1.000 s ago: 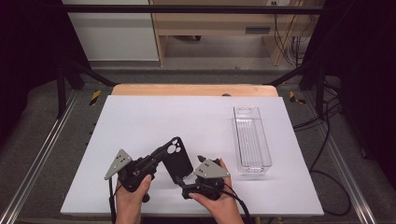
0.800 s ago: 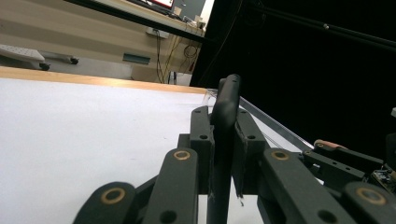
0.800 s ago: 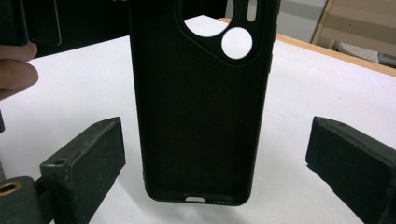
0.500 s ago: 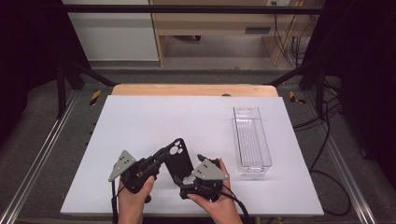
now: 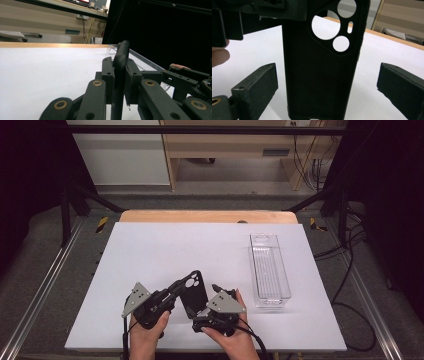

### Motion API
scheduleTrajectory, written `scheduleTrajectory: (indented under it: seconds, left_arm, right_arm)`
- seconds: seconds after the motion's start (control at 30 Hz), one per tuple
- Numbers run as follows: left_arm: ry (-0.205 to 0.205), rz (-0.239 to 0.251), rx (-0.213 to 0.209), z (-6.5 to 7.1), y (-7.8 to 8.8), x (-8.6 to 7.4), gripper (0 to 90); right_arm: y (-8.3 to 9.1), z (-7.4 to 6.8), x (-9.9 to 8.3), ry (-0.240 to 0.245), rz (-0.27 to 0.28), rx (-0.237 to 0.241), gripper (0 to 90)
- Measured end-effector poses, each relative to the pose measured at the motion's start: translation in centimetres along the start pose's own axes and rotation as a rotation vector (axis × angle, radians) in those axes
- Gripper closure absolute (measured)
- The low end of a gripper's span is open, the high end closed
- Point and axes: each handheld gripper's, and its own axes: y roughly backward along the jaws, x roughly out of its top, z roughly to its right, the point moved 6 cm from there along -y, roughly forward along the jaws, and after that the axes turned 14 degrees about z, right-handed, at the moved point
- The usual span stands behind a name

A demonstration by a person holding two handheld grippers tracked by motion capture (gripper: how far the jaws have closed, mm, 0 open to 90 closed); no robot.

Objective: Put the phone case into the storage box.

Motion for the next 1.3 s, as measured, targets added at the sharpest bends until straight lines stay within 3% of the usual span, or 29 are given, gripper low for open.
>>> scheduleTrajectory:
  seconds: [0.7,0.83,1.3]
  left_arm:
    - [-0.004,-0.003,-0.040,1.8,-0.4,-0.5,80.6]
    - [0.010,-0.002,-0.049,2.1,-0.5,-0.6,80.6]
    - [0.018,-0.002,-0.076,3.4,-0.6,-0.7,80.6]
  right_arm:
    - [0.1,0.0,0.4,-0.022,0.026,-0.017,3.5]
    - [0.1,0.2,0.5,-0.035,0.034,-0.048,3.9]
    - [-0.1,0.2,0.4,-0.042,0.046,-0.078,3.7]
